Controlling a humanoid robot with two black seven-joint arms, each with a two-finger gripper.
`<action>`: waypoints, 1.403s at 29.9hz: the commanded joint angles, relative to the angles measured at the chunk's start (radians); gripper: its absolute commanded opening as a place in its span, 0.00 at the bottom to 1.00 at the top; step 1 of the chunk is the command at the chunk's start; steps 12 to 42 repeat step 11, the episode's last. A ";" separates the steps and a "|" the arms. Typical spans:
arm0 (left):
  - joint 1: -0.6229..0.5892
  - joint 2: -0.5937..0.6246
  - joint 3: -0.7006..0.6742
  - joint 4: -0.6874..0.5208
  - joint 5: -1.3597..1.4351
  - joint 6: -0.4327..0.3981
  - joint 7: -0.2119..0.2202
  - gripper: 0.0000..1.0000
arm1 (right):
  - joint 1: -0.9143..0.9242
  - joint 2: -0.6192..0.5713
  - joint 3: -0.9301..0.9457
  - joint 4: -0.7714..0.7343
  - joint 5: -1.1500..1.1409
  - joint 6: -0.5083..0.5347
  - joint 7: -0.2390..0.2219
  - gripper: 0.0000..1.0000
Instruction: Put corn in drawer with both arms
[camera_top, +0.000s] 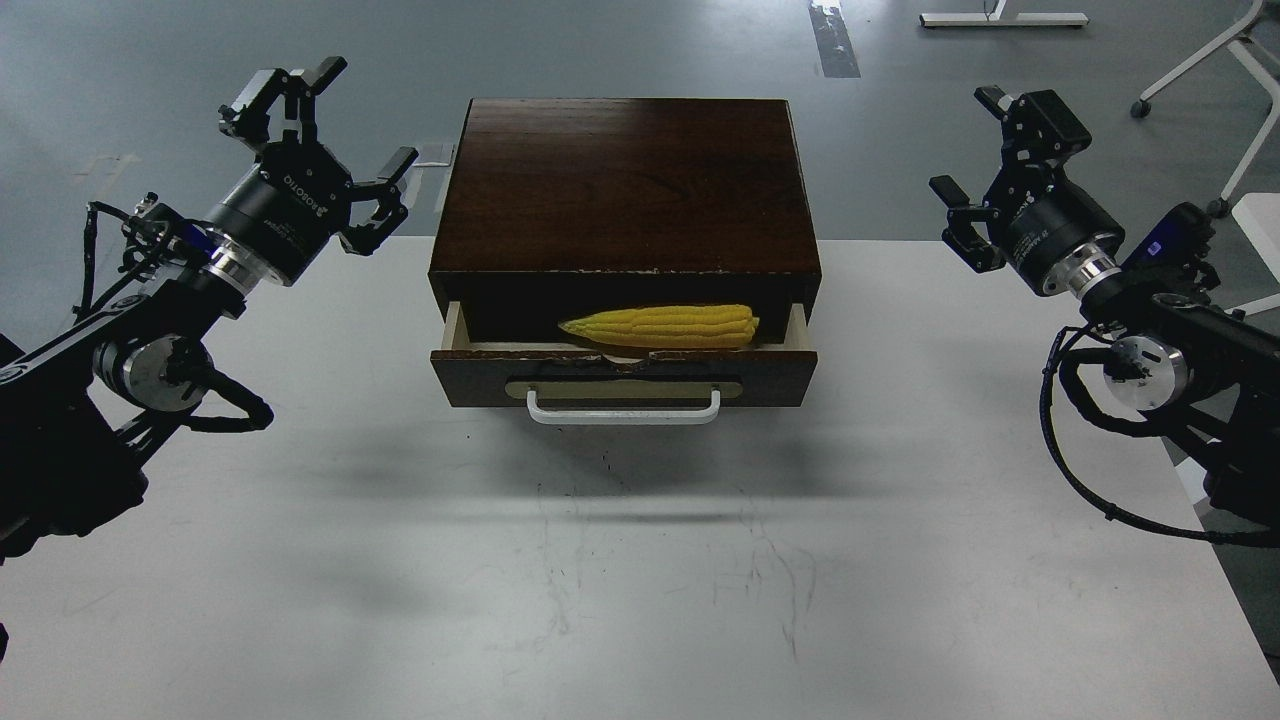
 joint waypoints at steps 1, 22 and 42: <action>0.014 -0.012 0.002 0.000 0.000 0.000 0.002 0.98 | -0.048 0.030 0.010 0.002 0.007 0.001 0.000 1.00; 0.049 -0.015 -0.024 0.000 0.029 0.000 0.004 0.98 | -0.102 0.105 0.016 0.008 0.005 0.007 0.000 1.00; 0.049 -0.015 -0.024 0.000 0.029 0.000 0.004 0.98 | -0.102 0.105 0.016 0.008 0.005 0.007 0.000 1.00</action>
